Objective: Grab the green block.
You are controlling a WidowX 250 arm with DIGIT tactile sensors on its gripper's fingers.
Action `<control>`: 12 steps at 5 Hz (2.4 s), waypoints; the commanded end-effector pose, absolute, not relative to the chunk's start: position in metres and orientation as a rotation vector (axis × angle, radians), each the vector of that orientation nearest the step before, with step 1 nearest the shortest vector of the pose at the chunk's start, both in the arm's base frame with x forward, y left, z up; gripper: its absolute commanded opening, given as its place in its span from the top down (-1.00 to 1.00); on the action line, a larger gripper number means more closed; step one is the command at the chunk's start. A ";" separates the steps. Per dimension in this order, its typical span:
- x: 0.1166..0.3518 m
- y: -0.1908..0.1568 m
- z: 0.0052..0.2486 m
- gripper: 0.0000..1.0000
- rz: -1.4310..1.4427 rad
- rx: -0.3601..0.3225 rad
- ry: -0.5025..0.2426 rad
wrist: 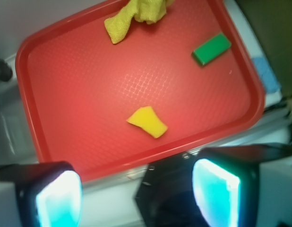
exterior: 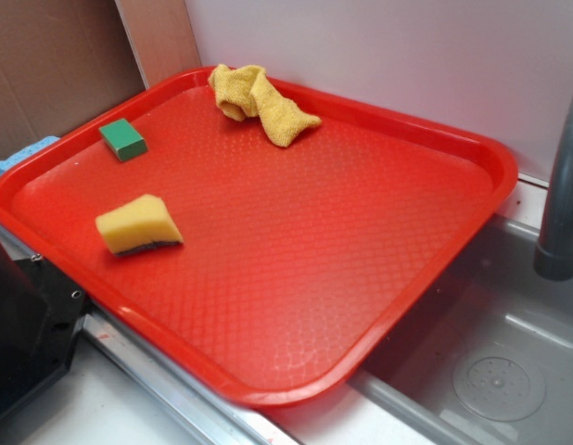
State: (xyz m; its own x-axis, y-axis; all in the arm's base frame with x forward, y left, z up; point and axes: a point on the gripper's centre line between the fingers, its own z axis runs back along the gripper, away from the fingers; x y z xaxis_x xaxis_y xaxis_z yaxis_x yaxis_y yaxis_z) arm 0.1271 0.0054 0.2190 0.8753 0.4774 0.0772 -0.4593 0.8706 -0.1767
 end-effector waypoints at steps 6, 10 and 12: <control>0.208 0.128 0.102 -1.00 1.311 0.169 -0.395; 0.210 0.165 0.036 -1.00 1.415 0.405 -0.488; 0.212 0.159 0.022 -0.29 1.398 0.369 -0.474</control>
